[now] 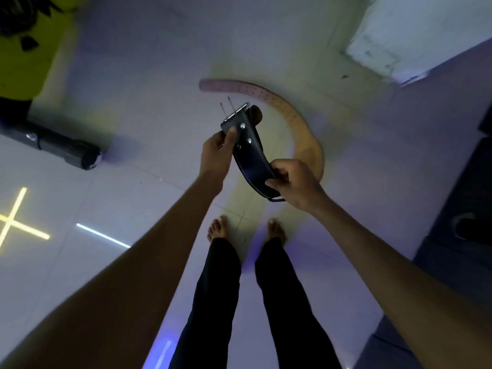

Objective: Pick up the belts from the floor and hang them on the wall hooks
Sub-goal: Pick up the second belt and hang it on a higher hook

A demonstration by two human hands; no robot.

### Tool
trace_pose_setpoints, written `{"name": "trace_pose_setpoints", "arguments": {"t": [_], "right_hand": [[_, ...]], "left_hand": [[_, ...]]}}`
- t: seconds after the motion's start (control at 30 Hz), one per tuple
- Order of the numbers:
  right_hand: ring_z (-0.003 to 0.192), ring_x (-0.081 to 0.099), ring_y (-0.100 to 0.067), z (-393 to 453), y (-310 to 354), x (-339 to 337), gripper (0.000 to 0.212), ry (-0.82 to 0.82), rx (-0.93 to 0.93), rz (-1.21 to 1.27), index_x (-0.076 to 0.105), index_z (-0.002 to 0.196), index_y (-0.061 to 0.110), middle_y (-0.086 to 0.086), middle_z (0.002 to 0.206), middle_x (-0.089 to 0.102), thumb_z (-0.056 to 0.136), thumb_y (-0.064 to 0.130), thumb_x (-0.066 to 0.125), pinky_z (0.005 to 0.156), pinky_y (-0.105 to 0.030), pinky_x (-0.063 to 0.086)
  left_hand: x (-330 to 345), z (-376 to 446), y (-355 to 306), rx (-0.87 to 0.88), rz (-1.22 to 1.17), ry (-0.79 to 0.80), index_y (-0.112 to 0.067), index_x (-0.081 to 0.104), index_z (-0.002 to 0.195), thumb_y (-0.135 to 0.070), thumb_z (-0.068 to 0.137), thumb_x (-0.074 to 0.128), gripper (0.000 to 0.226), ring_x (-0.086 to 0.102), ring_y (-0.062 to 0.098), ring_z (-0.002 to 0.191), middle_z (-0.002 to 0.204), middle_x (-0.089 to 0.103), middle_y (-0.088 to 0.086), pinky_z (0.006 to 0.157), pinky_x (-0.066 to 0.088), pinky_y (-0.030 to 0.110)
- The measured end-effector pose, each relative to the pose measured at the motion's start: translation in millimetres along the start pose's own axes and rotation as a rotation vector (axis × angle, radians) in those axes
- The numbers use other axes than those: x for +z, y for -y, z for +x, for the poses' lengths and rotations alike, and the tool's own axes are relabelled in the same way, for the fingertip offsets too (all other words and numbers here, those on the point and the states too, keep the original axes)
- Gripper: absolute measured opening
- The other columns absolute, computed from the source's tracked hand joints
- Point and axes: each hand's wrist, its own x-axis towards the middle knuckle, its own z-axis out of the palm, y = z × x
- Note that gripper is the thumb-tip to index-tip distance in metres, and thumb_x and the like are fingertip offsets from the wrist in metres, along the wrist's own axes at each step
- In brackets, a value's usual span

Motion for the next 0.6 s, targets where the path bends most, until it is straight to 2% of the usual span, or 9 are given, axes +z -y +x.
{"name": "trace_pose_setpoints", "arguments": {"t": [0.07, 0.13, 0.2, 0.3, 0.37, 0.43, 0.5, 0.6], "right_hand": [[0.075, 0.066, -0.021, -25, 21, -36, 0.006, -0.038, -0.001, 0.061, 0.062, 0.081, 0.003, -0.007, 0.076, 0.069, 0.081, 0.0, 0.067, 0.067, -0.036, 0.05], [0.075, 0.067, -0.016, -51, 44, -71, 0.009, -0.086, 0.013, 0.158, 0.063, 0.085, 0.003, -0.01, 0.082, 0.071, 0.082, -0.005, 0.066, 0.069, -0.029, 0.052], [0.081, 0.068, -0.01, -78, 67, -103, 0.021, -0.111, 0.025, 0.273, 0.065, 0.097, 0.006, -0.009, 0.091, 0.071, 0.084, -0.01, 0.063, 0.075, -0.02, 0.053], [0.093, 0.068, -0.018, -121, 103, -143, 0.03, -0.146, 0.018, 0.365, 0.064, 0.112, 0.001, -0.012, 0.101, 0.07, 0.084, -0.012, 0.062, 0.086, -0.027, 0.055], [0.094, 0.069, -0.018, -148, 129, -168, 0.031, -0.188, -0.02, 0.433, 0.064, 0.114, 0.002, -0.012, 0.103, 0.071, 0.086, -0.012, 0.061, 0.084, -0.024, 0.056], [0.091, 0.069, -0.013, -174, 153, -197, 0.032, -0.241, -0.054, 0.463, 0.063, 0.116, 0.003, -0.011, 0.104, 0.071, 0.087, -0.01, 0.06, 0.079, -0.017, 0.056], [0.09, 0.07, -0.007, -198, 174, -229, 0.032, -0.283, -0.086, 0.459, 0.063, 0.117, 0.006, -0.008, 0.105, 0.072, 0.088, -0.007, 0.061, 0.076, -0.013, 0.055], [0.086, 0.071, -0.004, -232, 209, -278, 0.025, -0.333, -0.158, 0.48, 0.064, 0.113, 0.005, -0.006, 0.1, 0.074, 0.089, -0.001, 0.063, 0.072, -0.013, 0.052]], "left_hand": [[9, -19, -41, 0.036, -0.097, 0.056, -0.01, 0.067, 0.103, -0.025, 0.097, 0.066, 0.016, 0.066, 0.017, 0.092, 0.096, 0.072, 0.002, 0.095, 0.055, 0.035], [18, -43, -81, 0.077, -0.139, 0.087, -0.009, 0.064, 0.111, -0.023, 0.09, 0.074, 0.027, 0.069, 0.017, 0.093, 0.099, 0.073, 0.004, 0.092, 0.058, 0.034], [26, -69, -120, 0.128, -0.105, 0.119, -0.01, 0.065, 0.116, -0.028, 0.086, 0.079, 0.037, 0.068, 0.016, 0.097, 0.107, 0.073, 0.007, 0.091, 0.055, 0.033], [41, -117, -189, 0.254, -0.041, 0.233, -0.008, 0.066, 0.12, -0.02, 0.085, 0.079, 0.039, 0.067, 0.018, 0.103, 0.112, 0.072, 0.007, 0.099, 0.055, 0.034], [52, -147, -238, 0.352, -0.032, 0.281, -0.008, 0.06, 0.125, -0.007, 0.087, 0.075, 0.041, 0.066, 0.018, 0.103, 0.112, 0.069, 0.006, 0.095, 0.056, 0.03], [61, -180, -285, 0.445, -0.033, 0.327, -0.014, 0.056, 0.12, 0.001, 0.085, 0.072, 0.04, 0.065, 0.019, 0.095, 0.108, 0.067, 0.007, 0.087, 0.057, 0.032], [70, -217, -326, 0.529, -0.02, 0.362, -0.021, 0.056, 0.11, -0.003, 0.081, 0.072, 0.038, 0.063, 0.02, 0.089, 0.104, 0.066, 0.008, 0.082, 0.056, 0.036], [80, -274, -377, 0.691, 0.005, 0.353, -0.03, 0.059, 0.106, -0.01, 0.08, 0.069, 0.034, 0.061, 0.021, 0.088, 0.102, 0.066, 0.004, 0.086, 0.054, 0.041]]}}
